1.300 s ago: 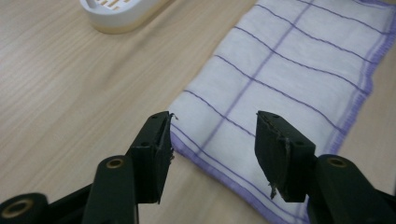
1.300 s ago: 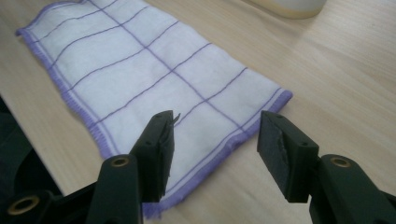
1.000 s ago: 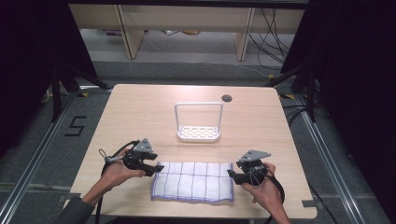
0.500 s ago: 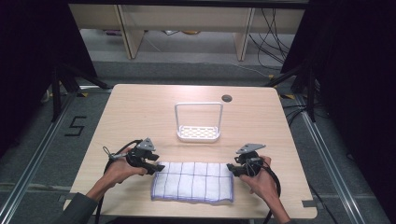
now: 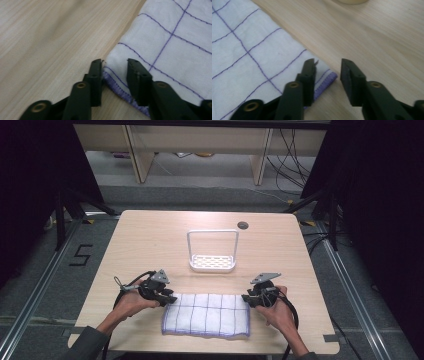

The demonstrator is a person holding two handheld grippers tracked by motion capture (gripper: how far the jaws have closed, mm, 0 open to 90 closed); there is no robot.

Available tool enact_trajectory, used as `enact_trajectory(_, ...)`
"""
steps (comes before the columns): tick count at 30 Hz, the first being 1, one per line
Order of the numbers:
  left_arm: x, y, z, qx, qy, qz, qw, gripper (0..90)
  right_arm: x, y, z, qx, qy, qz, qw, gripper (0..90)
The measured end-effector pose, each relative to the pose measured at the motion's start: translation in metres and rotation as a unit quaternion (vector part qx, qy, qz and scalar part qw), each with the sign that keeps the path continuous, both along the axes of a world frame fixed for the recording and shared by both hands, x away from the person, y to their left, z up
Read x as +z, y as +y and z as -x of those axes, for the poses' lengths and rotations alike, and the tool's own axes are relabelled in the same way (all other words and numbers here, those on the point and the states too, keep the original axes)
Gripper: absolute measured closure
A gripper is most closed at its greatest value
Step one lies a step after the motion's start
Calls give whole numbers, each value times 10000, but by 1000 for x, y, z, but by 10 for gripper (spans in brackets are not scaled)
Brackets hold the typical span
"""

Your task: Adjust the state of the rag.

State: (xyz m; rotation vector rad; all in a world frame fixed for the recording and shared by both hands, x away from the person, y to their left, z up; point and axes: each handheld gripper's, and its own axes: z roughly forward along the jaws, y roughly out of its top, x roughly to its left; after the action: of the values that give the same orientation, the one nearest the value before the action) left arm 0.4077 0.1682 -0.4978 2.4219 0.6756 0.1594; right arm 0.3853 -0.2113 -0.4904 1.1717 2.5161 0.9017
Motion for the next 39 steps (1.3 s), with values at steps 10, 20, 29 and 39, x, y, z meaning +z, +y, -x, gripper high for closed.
enact_trajectory(10,2,2,12,35,-52,-11,10000,874,1,4,-5,307,-81,145,9994,887)
enact_trajectory(20,0,16,73,63,273,562,9980,873,12,51,-35,680,-384,387,9962,889)
enact_trajectory(29,-3,8,114,-184,463,844,9952,870,13,104,-59,1332,-587,670,9871,889)
enact_trajectory(39,11,6,112,-139,550,1155,9917,655,11,112,-65,947,-560,355,9933,656)
